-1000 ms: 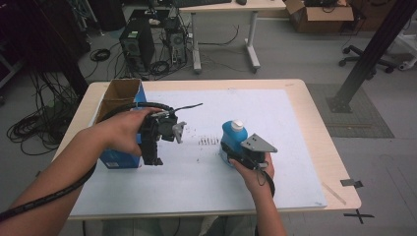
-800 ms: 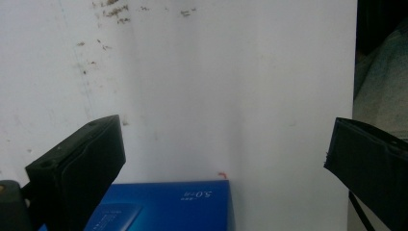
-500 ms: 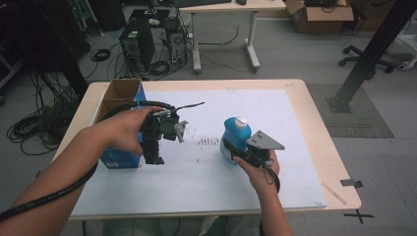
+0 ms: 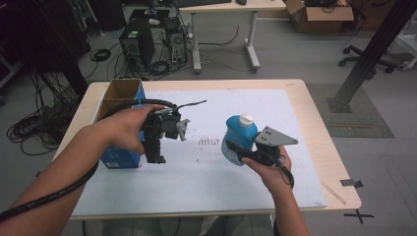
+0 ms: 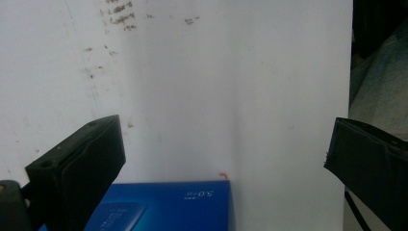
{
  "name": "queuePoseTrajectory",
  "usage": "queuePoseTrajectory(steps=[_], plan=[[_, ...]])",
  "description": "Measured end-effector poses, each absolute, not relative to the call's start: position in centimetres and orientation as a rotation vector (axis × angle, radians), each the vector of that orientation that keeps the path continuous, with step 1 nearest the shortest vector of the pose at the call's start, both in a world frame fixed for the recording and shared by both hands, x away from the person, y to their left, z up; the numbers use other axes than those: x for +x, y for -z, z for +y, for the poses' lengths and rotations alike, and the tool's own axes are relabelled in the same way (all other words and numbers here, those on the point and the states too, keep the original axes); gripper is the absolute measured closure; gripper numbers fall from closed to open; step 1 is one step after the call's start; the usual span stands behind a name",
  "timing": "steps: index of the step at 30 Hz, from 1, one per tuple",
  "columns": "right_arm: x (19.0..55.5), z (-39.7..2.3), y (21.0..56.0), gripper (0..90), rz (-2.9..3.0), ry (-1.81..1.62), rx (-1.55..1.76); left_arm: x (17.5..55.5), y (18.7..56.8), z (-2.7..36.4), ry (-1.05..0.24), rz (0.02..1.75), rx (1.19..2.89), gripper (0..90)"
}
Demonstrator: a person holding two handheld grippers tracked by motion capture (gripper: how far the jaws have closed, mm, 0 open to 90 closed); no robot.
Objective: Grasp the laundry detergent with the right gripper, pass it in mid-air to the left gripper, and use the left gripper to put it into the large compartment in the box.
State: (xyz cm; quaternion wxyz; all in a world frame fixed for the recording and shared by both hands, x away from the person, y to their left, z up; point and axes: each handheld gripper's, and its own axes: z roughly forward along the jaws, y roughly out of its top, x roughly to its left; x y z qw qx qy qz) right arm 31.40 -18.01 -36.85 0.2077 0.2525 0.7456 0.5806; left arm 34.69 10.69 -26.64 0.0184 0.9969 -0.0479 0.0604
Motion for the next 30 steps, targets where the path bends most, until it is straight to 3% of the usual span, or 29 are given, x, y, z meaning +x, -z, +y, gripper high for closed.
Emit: queuePoseTrajectory(steps=[10, 30], plan=[[30.7, -18.4, 35.0, 46.3, 2.19, -1.663, 0.497, 34.7, 26.0, 10.4, -0.157, -0.121, 3.099, 0.4], [30.1, -16.8, 35.9, 46.2, 2.401, -1.734, 0.167, 34.7, 25.5, 9.2, -0.141, -0.13, 3.09, 0.2]])
